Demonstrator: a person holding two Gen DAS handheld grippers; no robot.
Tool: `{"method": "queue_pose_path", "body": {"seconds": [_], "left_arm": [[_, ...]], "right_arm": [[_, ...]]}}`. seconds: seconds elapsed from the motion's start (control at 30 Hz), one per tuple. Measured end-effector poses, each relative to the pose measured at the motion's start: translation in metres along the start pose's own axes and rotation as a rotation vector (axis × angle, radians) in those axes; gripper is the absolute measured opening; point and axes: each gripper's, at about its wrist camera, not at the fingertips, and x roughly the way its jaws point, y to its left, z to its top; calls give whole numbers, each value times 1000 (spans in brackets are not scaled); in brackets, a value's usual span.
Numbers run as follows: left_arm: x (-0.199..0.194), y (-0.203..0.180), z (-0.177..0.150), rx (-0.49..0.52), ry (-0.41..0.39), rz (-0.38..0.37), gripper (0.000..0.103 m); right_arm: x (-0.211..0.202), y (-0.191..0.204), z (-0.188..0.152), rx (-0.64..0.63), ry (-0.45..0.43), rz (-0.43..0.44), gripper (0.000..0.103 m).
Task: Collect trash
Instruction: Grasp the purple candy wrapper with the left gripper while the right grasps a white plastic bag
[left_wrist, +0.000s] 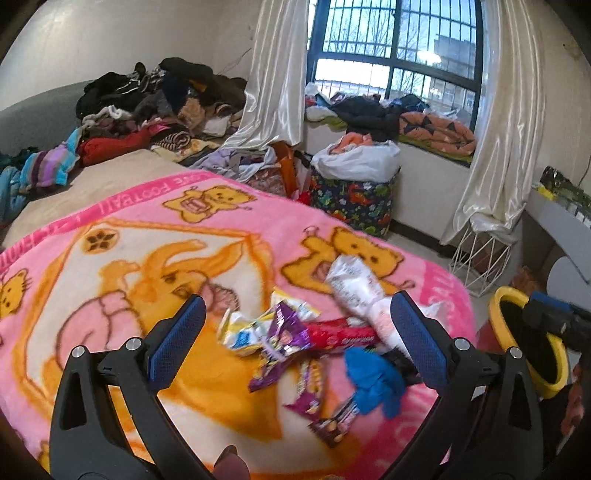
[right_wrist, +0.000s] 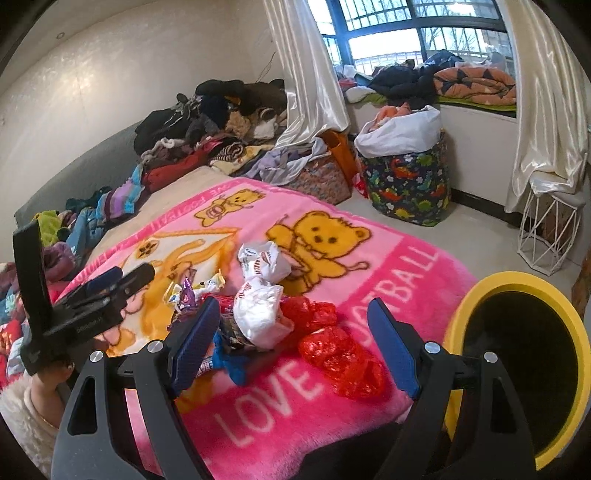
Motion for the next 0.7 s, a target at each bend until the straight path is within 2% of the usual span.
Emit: {"method": "queue_pose_path", "body": {"seconds": [0.2, 0.53, 0.7], "left_arm": [[13, 14, -16, -9, 63, 0, 91], [36, 32, -35, -58, 166, -38, 66], [45, 35, -38, -75, 200, -61, 61]], "right_arm": [[24, 5, 0, -20, 47, 10, 75], [63, 16, 1, -21, 128, 61, 59], [87, 16, 0, 13, 185, 71, 48]]}}
